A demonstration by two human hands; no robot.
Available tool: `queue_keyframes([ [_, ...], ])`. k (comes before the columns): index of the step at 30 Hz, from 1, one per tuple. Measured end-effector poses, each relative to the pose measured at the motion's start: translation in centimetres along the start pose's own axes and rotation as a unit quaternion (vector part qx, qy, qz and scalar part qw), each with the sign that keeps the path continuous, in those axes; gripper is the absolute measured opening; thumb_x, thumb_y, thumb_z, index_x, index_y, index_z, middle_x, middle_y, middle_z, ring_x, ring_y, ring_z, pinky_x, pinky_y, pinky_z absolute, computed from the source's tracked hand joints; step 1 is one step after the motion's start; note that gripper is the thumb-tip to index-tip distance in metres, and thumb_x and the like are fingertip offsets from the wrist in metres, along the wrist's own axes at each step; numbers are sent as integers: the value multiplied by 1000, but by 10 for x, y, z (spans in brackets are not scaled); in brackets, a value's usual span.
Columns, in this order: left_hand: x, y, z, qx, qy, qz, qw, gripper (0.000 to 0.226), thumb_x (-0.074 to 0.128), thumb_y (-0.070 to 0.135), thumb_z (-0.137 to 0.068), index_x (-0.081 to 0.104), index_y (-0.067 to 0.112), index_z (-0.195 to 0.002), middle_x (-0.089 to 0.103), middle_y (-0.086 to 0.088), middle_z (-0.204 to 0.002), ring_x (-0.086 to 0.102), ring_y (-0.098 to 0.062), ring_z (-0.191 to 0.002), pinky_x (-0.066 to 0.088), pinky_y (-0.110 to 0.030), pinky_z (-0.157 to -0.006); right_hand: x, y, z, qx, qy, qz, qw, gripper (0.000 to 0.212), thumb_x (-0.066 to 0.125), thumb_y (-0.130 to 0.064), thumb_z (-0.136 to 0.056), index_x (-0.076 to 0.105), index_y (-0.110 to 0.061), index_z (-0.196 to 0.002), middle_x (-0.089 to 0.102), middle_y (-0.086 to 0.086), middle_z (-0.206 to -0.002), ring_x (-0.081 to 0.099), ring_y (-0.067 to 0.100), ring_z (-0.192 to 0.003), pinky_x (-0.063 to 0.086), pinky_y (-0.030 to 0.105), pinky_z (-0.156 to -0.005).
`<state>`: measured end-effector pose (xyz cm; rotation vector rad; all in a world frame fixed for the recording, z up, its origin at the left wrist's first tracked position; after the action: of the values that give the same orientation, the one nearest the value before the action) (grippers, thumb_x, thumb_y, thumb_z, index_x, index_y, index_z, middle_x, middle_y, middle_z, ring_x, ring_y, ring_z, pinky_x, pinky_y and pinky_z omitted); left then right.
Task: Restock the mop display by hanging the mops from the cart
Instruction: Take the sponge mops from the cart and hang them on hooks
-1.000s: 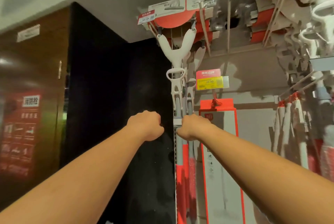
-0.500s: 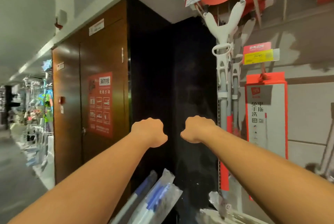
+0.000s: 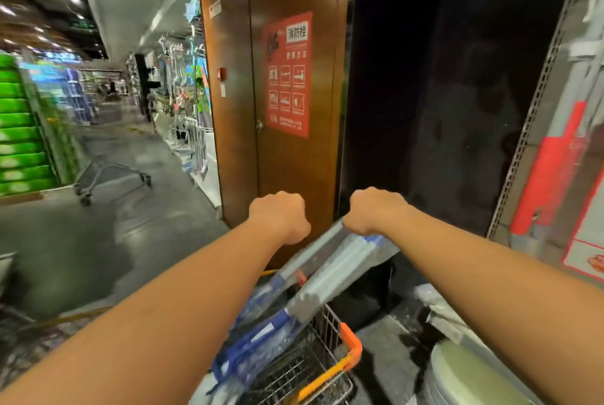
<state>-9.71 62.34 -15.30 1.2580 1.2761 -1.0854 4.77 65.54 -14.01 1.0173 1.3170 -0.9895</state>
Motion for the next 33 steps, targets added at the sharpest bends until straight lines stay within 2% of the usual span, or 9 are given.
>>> queue_keyframes([
  [3,17,-14,9,-18,-12,8,1000,25,50,31,-92,63,21,-111,63,-3,-105,54,-23,-85,40,-34,-70,19,-19,-3,-17,-17,6,1000,15,47,-28,-92,54,-15,-95,55,4,-94,54,25,-86,42,35,-76],
  [7,39,-24,12,-48,-27,9,998,25,52,32,-90,65,21,-108,63,-4,-105,58,-26,-91,39,-34,-70,42,-34,-16,-49,-36,18,998,16,47,-30,-92,51,-16,-97,54,4,-95,53,24,-87,40,34,-73],
  [10,55,-28,10,-73,-37,9,997,25,51,31,-89,66,20,-105,59,-3,-95,53,-24,-82,40,-33,-68,62,-38,-29,-82,-40,25,995,15,49,-31,-91,51,-16,-90,54,3,-89,53,24,-84,40,35,-73],
  [13,74,-30,6,-113,-50,25,992,23,52,29,-90,66,18,-104,56,-3,-92,51,-24,-82,40,-33,-70,85,-41,-46,-125,-47,27,991,15,50,-28,-89,53,-17,-79,56,2,-81,57,24,-81,41,33,-68],
  [18,112,-27,-2,-193,-56,52,978,25,54,36,-88,61,12,-87,55,-5,-85,56,-28,-82,42,-33,-69,118,-49,-75,-225,-69,31,971,14,50,-27,-91,56,-16,-86,55,2,-80,58,25,-82,47,35,-71],
  [22,145,-23,-2,-252,-50,67,964,42,50,49,-91,67,13,-106,64,-11,-104,62,-34,-99,42,-35,-75,147,-53,-90,-294,-75,53,952,14,48,-28,-94,53,-15,-92,53,5,-88,53,27,-81,41,34,-69],
  [25,171,-22,4,-287,-37,76,954,35,52,40,-92,64,14,-113,64,-12,-115,60,-34,-107,44,-36,-80,174,-56,-97,-320,-86,68,941,15,47,-26,-92,54,-14,-87,54,6,-85,53,27,-77,41,33,-66],
  [31,202,-32,15,-353,-2,92,931,28,54,35,-92,63,17,-110,66,-10,-110,63,-33,-102,38,-33,-70,204,-76,-112,-364,-101,87,922,14,48,-26,-91,54,-14,-87,59,9,-94,56,30,-83,39,32,-65],
  [33,210,-42,15,-378,13,100,920,29,53,36,-93,63,17,-112,66,-10,-109,63,-32,-101,38,-33,-69,209,-87,-118,-373,-106,95,917,16,48,-24,-90,52,-14,-78,61,11,-97,54,31,-81,38,32,-65],
])
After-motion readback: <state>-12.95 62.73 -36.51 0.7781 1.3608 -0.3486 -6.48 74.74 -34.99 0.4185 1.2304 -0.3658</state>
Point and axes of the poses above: each hand's wrist, its own z-axis away from the middle knuckle, its own x-axis out of the palm, y = z × x, the point moved 1 cm from there along -z, towards the middle knuckle
